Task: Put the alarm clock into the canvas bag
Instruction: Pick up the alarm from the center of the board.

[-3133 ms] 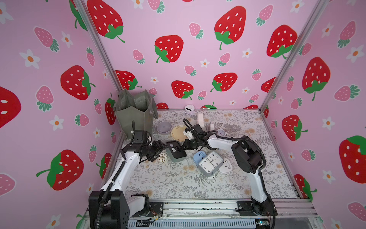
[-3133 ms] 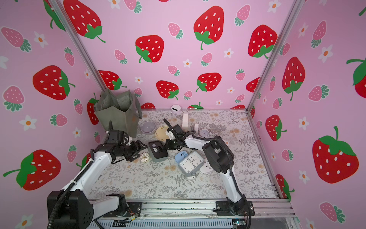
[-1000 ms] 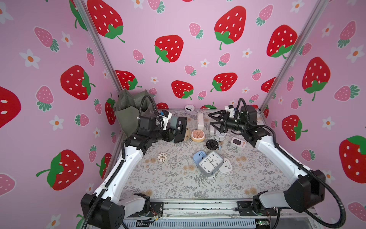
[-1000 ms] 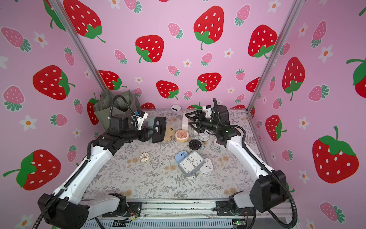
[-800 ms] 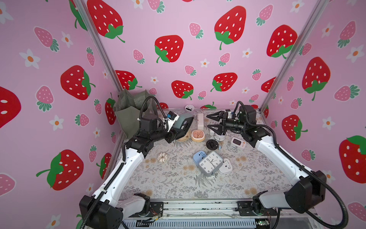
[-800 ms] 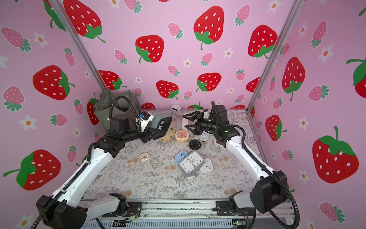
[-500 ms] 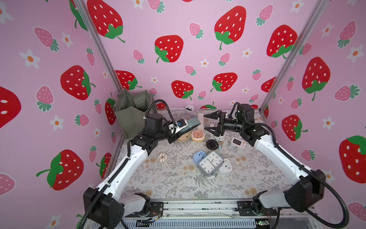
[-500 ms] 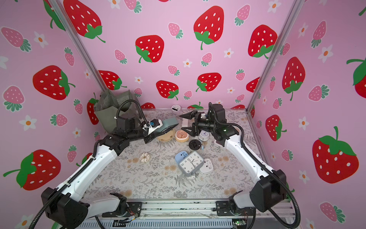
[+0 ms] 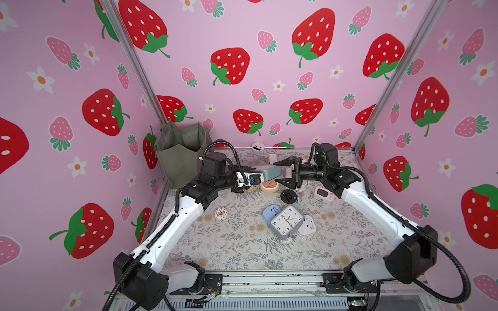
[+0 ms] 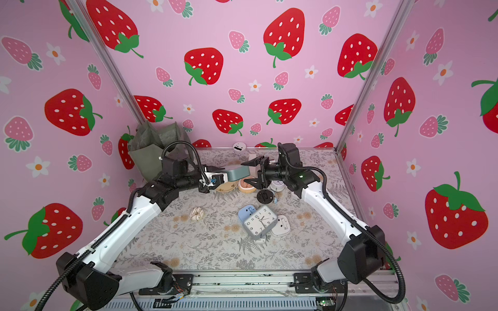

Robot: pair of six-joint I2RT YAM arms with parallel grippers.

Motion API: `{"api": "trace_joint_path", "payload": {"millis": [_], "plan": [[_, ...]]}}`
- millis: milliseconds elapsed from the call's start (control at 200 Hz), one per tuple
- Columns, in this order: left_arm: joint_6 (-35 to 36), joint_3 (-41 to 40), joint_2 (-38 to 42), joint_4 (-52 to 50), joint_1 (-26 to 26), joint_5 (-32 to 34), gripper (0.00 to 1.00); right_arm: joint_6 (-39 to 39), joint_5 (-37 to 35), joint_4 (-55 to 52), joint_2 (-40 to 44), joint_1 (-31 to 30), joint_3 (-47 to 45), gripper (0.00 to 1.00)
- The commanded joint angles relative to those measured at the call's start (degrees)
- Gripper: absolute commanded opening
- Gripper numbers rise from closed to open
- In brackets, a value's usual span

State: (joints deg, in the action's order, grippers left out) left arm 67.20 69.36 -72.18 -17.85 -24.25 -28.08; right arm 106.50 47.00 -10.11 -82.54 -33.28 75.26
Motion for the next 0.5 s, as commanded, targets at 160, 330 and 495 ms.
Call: {"api": "trace_joint_path", "payload": {"millis": [160,330,495], "plan": [[9.91,3.23,-0.24,0.33,-2.53,0.42,0.35,2.05,-1.09,0.32,-0.86,-0.95,0.89,0.53],[7.15,2.18,-0.60,3.71,-2.86,5.98,0.52,2.05,-1.74,0.33,0.14,-0.85,-0.21,0.35],[-10.03,-3.73,2.36,13.48,-0.56,14.59,0.94,-0.81,-4.66,3.31,0.33,0.94,1.21,0.27]]}}
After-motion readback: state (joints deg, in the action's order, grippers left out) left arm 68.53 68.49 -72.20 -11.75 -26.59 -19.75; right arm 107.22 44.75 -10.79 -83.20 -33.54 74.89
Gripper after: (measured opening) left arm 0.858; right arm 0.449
